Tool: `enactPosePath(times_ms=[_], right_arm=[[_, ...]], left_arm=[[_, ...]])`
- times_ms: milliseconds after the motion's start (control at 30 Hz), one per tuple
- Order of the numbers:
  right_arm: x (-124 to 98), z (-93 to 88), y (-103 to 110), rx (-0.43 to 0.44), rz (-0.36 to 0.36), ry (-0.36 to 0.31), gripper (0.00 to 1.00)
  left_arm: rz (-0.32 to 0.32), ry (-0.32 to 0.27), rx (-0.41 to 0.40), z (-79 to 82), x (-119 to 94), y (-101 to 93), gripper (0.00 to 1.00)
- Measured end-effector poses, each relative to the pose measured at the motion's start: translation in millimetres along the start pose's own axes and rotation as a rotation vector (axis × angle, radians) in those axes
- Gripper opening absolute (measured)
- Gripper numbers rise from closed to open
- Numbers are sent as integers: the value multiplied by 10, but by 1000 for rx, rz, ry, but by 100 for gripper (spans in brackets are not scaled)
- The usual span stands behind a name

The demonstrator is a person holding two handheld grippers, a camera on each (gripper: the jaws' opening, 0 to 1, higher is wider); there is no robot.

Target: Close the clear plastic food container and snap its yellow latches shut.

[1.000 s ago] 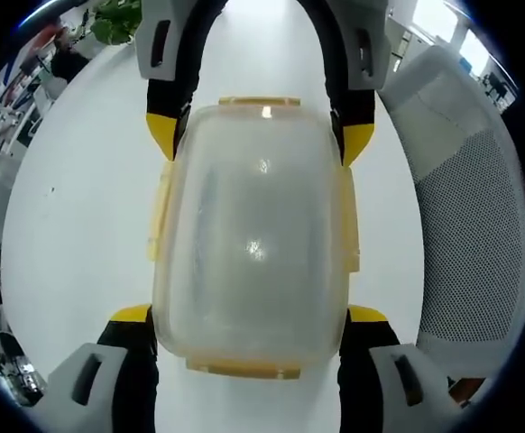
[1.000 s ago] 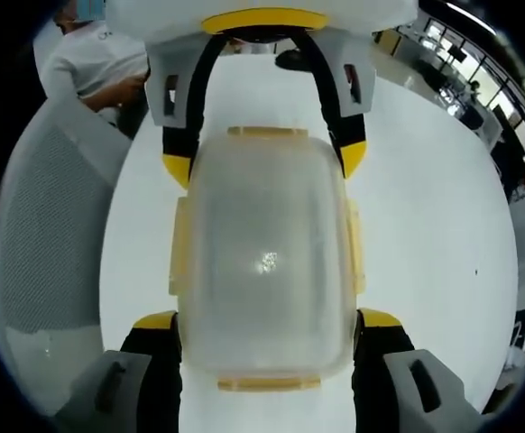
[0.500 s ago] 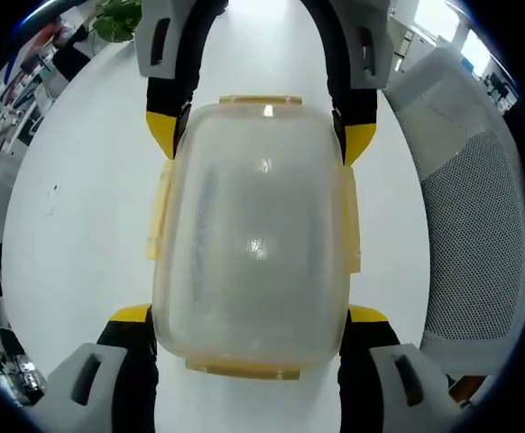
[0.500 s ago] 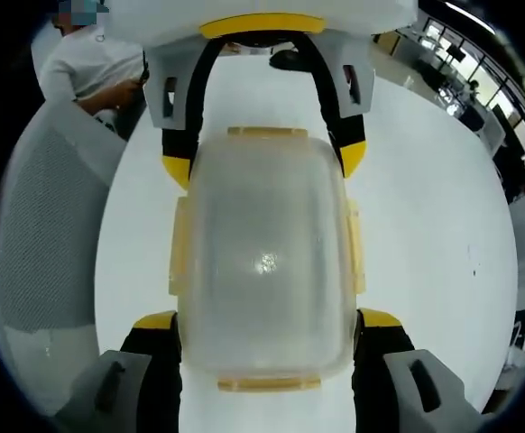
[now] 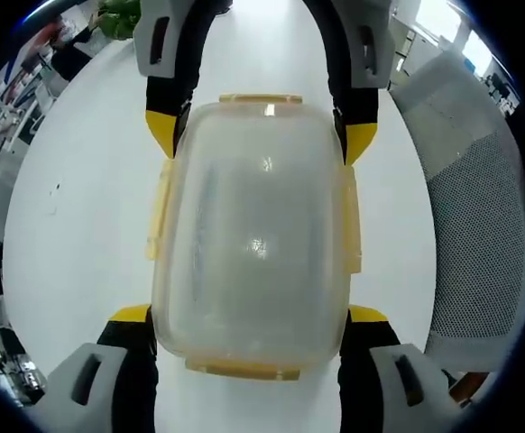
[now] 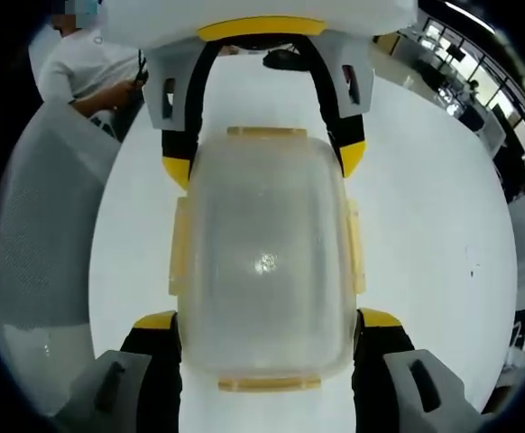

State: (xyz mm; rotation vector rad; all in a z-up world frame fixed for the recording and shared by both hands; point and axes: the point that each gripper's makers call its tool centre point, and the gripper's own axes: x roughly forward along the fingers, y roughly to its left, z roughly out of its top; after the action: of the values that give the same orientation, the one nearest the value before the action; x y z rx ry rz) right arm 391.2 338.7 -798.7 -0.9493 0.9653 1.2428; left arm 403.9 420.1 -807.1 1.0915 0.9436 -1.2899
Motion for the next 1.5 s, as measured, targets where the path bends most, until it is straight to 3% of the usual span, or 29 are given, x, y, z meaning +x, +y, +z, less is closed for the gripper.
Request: enactPosePath(times_ms=[1500], right_arm=[[25, -48, -399, 12, -12, -12, 78]], left_arm=[[13, -19, -6, 56, 77, 406, 84]])
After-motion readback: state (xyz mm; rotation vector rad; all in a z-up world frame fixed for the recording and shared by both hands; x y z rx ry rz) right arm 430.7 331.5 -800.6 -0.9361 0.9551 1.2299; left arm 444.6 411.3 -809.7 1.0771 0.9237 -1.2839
